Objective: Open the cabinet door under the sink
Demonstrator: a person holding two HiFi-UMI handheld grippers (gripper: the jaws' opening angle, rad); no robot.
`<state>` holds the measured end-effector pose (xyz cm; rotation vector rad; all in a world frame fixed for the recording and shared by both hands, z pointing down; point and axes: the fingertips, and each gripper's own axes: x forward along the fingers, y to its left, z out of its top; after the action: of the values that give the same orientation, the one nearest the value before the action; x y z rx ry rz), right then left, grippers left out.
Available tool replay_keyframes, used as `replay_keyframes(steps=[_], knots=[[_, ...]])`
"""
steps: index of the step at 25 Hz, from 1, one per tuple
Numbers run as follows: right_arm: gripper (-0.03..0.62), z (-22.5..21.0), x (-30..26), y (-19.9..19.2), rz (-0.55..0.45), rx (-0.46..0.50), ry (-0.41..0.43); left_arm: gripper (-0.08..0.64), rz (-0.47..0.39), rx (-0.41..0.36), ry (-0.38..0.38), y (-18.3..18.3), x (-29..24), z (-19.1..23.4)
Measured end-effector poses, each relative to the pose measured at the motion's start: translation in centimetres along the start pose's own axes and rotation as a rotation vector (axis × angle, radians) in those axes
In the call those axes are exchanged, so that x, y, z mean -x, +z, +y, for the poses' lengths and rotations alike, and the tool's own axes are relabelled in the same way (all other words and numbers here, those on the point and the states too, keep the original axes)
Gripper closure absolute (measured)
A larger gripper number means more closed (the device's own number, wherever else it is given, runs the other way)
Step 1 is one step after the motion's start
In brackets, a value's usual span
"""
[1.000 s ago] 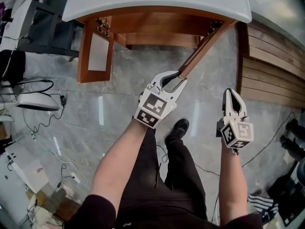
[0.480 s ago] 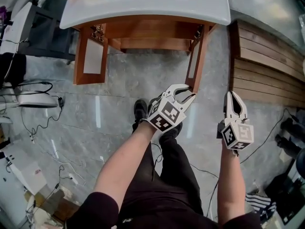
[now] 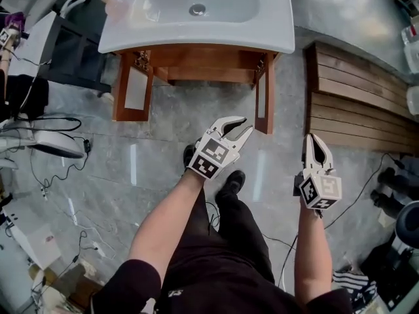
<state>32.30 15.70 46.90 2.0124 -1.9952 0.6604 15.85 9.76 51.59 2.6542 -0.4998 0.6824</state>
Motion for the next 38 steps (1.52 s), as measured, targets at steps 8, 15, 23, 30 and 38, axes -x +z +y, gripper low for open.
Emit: replay_keyframes(steps=[8, 15, 23, 30, 38], knots=[[0.568, 5.2, 3.0, 5.7, -0.023, 0.004, 0.094, 0.459, -0.053, 0.028, 0.075, 6.3, 7.6, -1.8], [0.571, 11.5, 5.9, 10.1, -0.017, 0.042, 0.194, 0.483, -0.093, 0.074, 0.183, 10.1, 16.3, -2.4], [0.577, 17.6, 5.4, 13.8, -0.020, 0.053, 0.204, 0.495, -0.121, 0.056, 0.204, 12.5, 24.4, 1.6], [0.578, 23.9, 2.5, 17.3, -0.032, 0.042, 0.229, 0.509, -0.165, 0.093, 0.244, 13.3, 29.9, 8.3], [0.578, 29.2, 2.1, 22.7, -0.117, 0.040, 0.227, 0.517, -0.237, 0.109, 0.296, 15.9, 35.4, 13.1]])
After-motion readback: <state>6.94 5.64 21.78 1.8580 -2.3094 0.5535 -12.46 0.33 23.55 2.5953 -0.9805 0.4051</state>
